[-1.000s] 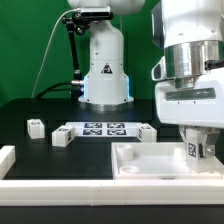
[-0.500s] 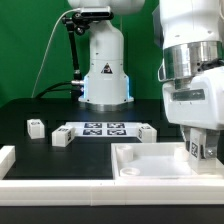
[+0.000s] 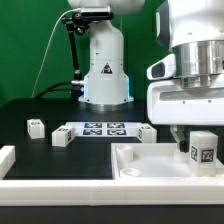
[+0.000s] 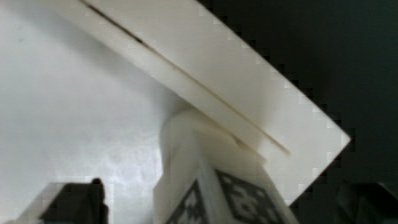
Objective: Assemble one leg
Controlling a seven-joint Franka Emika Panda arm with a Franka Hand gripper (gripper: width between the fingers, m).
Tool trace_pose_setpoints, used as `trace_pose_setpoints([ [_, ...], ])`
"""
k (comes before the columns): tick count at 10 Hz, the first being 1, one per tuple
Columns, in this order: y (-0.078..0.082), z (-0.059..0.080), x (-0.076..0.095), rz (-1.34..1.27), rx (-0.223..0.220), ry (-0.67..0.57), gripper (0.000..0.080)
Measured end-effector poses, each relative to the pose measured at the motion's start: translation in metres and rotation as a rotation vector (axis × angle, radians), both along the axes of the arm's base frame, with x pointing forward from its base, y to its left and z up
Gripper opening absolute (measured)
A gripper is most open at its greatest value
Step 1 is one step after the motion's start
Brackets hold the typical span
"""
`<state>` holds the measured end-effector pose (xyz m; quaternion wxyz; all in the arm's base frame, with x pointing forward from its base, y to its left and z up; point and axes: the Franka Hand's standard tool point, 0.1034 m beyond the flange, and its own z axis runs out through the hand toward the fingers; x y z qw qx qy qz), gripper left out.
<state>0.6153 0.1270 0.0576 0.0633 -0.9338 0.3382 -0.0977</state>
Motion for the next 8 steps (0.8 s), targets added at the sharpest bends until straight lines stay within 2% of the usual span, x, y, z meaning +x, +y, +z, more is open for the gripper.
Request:
trace_pose_setpoints([
  [5,-0.0027,0.0013,0.0027,0.617,-0.169,-0.027,0.0649],
  [6,-0.0057,0.0015,0.0036,0.694,-0.190,-0.030,0.0649],
  [7,-0.0052,0.0014,0.0034,0.693,-0.190,-0.031,0.0644],
  [8,-0.0052,0.0014,0.0034,0.692,-0.190,-0.031,0.0523],
])
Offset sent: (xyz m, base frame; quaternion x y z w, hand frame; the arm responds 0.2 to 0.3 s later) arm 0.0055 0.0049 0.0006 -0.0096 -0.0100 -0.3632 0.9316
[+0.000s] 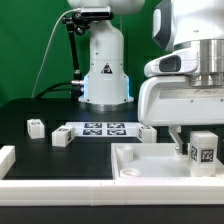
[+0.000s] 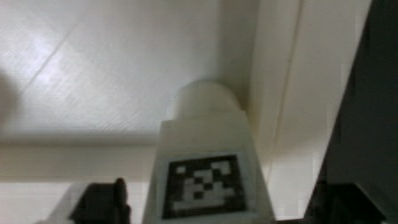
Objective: Assemble one leg
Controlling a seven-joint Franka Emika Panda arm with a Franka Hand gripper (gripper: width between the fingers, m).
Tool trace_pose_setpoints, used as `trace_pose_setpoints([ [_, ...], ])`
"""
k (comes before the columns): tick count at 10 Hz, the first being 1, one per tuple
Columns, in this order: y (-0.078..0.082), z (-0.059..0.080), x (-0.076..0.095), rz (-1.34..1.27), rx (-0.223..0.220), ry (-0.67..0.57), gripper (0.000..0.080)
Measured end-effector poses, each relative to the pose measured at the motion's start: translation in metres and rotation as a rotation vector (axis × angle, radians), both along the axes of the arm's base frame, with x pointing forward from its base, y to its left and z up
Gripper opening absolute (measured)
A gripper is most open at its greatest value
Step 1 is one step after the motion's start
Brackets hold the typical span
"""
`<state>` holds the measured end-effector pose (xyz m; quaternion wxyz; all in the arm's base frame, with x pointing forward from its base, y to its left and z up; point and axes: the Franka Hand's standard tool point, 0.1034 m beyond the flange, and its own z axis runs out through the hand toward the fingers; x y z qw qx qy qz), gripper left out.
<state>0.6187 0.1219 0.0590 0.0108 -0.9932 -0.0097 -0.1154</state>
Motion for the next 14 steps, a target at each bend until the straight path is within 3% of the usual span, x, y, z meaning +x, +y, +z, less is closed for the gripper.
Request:
trace_pose_setpoints([
  [1,-0.0002,0.0000,0.0000,0.000,0.000,0.000,0.0388],
  [2,-0.0001,0.0000,0.0000,-0.030,0.008,0.001,0.0388],
  [3,-0.0002,-0.0001,0.0000,-0.056,0.014,0.001,0.0288],
  [5,-0.0014,-0.0001,0.0002,-0.074,0.018,0.002,0.0288],
  [14,0.0002,0.0022,-0.0005,-1.285,0.350,0.051,0.0295],
])
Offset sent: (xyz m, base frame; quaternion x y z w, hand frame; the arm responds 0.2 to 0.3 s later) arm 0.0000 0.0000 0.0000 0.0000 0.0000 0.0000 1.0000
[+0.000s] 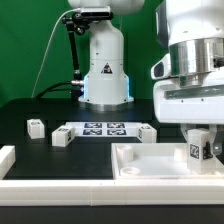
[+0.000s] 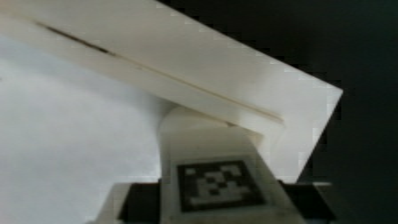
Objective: Assemble one leg
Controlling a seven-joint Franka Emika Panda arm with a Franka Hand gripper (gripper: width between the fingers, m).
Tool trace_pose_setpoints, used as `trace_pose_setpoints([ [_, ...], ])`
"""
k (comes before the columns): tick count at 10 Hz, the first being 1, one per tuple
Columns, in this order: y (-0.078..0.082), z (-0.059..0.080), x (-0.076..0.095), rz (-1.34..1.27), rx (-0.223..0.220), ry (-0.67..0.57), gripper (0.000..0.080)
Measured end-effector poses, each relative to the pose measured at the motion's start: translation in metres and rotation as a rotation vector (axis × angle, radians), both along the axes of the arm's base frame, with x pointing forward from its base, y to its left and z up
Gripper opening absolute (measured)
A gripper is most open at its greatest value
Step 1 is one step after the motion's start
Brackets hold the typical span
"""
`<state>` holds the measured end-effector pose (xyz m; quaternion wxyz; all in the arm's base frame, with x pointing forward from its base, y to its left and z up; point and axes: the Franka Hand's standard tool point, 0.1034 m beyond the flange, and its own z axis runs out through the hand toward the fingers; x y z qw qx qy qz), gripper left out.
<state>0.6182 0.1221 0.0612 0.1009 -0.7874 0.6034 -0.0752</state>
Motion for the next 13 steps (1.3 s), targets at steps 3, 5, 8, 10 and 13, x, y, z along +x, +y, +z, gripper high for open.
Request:
trace_pose_setpoints([
  [3,0.0015,0.0014,0.0003,-0.331,0.102,0.019,0.0297],
  [5,0.0023,0.0010,-0.0001,-0.360,0.113,0.022,0.0394],
  [8,0.0023,-0.0002,-0.0003,-0.214,0.072,0.010,0.0626],
  [10,0.0055,-0.0006,-0.0006,0.077,-0.017,-0.009,0.0646],
  [13,0.0086,-0.0031,-0.0020,0.472,-0.139,-0.026,0.0649],
])
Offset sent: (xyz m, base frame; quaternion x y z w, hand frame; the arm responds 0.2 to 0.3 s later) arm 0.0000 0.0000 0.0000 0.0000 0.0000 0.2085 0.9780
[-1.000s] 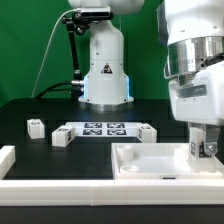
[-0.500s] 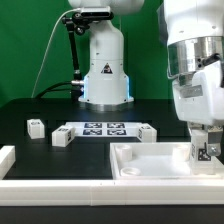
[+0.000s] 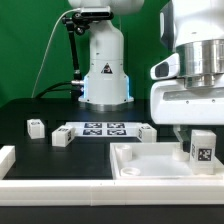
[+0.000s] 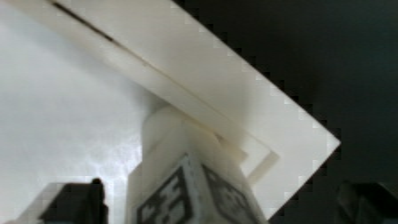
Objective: Assemble one leg
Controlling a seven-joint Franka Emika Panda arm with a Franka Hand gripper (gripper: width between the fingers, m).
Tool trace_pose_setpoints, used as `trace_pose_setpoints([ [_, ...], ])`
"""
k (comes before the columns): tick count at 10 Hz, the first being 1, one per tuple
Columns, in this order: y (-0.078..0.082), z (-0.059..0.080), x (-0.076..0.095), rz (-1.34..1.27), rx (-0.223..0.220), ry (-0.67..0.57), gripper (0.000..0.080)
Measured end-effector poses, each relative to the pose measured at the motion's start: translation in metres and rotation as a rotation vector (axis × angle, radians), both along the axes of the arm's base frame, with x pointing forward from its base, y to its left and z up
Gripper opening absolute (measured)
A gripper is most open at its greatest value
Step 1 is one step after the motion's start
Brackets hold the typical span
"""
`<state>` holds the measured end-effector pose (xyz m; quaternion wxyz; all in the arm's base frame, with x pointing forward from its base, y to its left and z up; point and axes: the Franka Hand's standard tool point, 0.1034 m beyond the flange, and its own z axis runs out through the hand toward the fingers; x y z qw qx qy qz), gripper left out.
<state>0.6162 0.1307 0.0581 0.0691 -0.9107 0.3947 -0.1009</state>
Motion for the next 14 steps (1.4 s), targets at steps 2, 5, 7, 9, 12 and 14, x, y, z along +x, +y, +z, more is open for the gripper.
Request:
trace_pose_setpoints([
  [2,0.0001,0.0007,0.0010,0.214,-0.059,-0.007,0.0649],
  [5,-0.0016,0.0041,0.0061,0.593,-0.169,-0.015,0.0649],
  [7,-0.0027,0.0049,0.0075,0.742,-0.212,-0.018,0.0649],
  [9,-0.0027,0.0049,0.0076,0.734,-0.210,-0.018,0.0649],
  [12,-0.0085,0.0050,0.0083,0.727,-0.215,-0.016,0.0395],
  [14,-0.0083,0.0048,0.0082,0.722,-0.213,-0.016,0.0289],
])
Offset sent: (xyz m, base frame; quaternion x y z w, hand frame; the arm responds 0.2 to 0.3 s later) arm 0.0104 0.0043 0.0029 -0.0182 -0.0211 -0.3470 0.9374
